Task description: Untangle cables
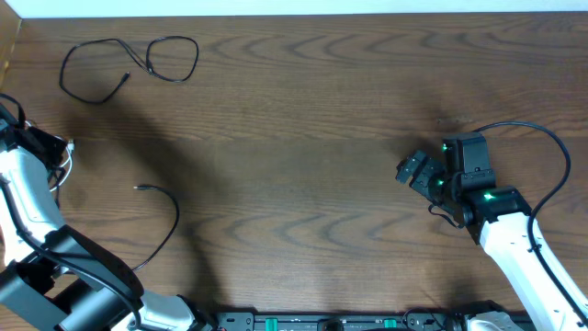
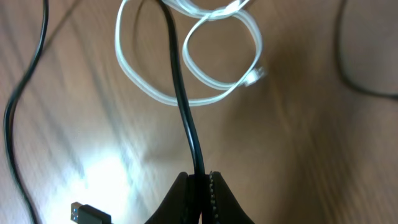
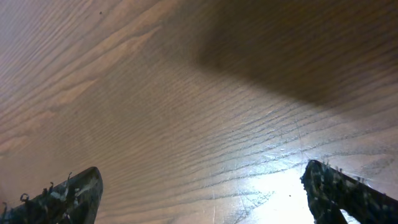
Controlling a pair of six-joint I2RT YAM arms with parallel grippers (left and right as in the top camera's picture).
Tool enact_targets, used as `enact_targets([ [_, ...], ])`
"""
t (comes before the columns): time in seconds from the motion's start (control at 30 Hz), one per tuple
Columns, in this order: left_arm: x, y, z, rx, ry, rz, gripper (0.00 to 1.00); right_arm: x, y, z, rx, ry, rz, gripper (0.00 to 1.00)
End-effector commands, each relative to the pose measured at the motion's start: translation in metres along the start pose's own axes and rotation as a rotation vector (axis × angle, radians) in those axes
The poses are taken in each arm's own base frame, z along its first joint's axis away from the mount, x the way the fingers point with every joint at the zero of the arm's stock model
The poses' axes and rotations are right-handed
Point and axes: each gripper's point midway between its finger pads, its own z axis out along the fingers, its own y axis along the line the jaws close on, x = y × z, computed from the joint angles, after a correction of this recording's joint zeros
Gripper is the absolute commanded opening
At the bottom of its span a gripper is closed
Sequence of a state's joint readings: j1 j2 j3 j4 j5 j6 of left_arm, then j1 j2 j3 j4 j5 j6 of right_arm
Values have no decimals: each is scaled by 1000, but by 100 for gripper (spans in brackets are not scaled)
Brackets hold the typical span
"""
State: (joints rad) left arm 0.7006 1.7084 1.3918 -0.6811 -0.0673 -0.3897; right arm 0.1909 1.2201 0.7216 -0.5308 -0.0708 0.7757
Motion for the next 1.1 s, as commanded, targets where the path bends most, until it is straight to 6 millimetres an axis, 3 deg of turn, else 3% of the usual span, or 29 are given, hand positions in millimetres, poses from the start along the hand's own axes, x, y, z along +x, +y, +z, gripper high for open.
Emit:
enact_targets([
  [0.0, 12, 17, 7, -91, 42, -109, 7, -3, -1, -1, 6, -12, -13, 99],
  [0.17, 31, 39, 11, -212, 97, -185, 7, -3, -1, -1, 6, -12, -13, 99],
  [0.53, 54, 51, 34, -273, 172, -159, 8, -3, -1, -1, 6, -12, -13, 99],
  [0.57, 54, 51, 35, -275, 171, -158, 10, -3, -1, -1, 6, -13, -13, 99],
  [0.63, 53, 52, 35, -276, 167, -153, 39, -3, -1, -1, 6, -12, -13, 99],
  [0.67, 52, 51, 35, -272, 165, -140, 41, -3, -1, -1, 6, -12, -13, 99],
  [1.0, 47, 49, 24, -261, 167, -98, 41, -3, -1, -1, 6, -12, -13, 99],
  [1.07, 50, 37, 20, -192, 189, -108, 41, -3, -1, -1, 6, -12, -13, 99],
])
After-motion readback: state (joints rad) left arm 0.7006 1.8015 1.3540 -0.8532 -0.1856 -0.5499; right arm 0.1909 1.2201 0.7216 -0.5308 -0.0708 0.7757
